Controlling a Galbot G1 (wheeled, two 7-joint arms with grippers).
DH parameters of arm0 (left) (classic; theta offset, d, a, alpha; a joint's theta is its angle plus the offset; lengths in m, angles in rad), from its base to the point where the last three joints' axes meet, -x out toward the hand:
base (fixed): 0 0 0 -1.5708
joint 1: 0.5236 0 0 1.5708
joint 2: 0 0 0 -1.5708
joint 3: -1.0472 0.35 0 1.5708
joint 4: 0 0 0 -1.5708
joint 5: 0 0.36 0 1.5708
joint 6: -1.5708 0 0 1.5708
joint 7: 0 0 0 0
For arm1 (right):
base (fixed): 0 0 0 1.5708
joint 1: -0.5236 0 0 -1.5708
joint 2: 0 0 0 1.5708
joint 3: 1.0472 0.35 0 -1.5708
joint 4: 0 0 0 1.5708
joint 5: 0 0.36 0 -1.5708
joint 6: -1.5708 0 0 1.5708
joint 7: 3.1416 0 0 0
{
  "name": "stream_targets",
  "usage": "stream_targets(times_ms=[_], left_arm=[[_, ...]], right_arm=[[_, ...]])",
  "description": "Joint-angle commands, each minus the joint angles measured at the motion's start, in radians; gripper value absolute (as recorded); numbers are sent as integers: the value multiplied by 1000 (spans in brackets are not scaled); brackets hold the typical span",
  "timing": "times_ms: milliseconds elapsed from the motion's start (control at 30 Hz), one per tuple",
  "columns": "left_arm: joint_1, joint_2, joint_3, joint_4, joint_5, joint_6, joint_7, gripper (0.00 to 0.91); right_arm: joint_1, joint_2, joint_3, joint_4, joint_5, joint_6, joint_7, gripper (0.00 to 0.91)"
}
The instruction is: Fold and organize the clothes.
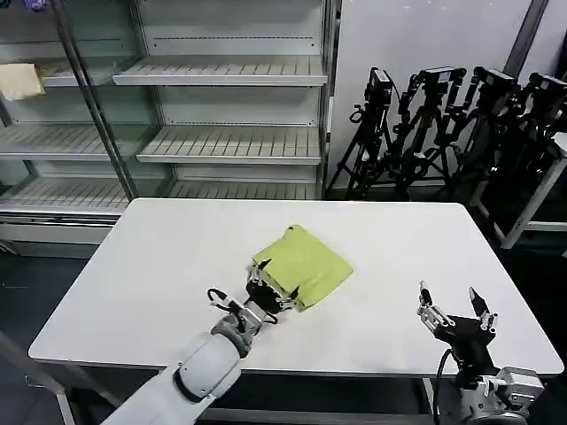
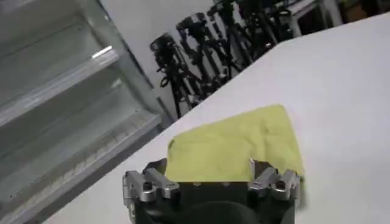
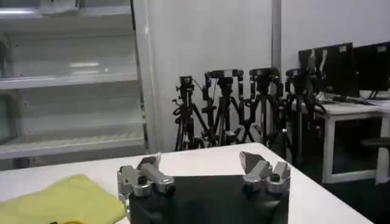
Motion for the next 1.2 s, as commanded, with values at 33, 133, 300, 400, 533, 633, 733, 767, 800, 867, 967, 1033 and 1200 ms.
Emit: stream_targets(times_ms=[33,133,300,400,533,633,733,767,800,867,967,1033,1200], left_arm=[[-113,-40,171,107,46,1,3,907],[-138,-54,192,129,47,1,2,907],[-178,-81,219,169,52,1,2,907],[-204,-104,232,199,51,1,2,907],[-251,-148,250,256,50,1,1,907],[-279,-181,257,302,51,1,-1,907],[-298,-193,260,311,46,1,-2,907],[-304,-199,260,317,44,1,-2,907],[-307,-202,262,320,41,1,-2,907],[-315,-213,266,340,21,1,-4,907],[-328,-233,268,372,15,1,-9,907],[-336,-244,266,389,11,1,-11,907],[-366,-279,268,439,-10,0,-12,907]], right_arm=[[-13,-10,38,26,26,-1,-1,907],[-17,-11,45,32,33,0,-1,907],[-15,-16,49,34,40,0,-1,907],[-15,-21,53,35,45,0,0,907],[-15,-31,67,41,60,-3,2,907],[-17,-36,80,45,72,-5,3,907],[-25,-41,93,51,81,-5,3,907],[-25,-42,97,52,84,-5,3,907],[-26,-42,98,52,85,-5,3,907],[-28,-42,102,53,87,-5,3,907],[-29,-47,107,57,94,-5,3,907],[-26,-51,111,55,98,-6,3,907],[-26,-51,116,54,101,-7,4,907]])
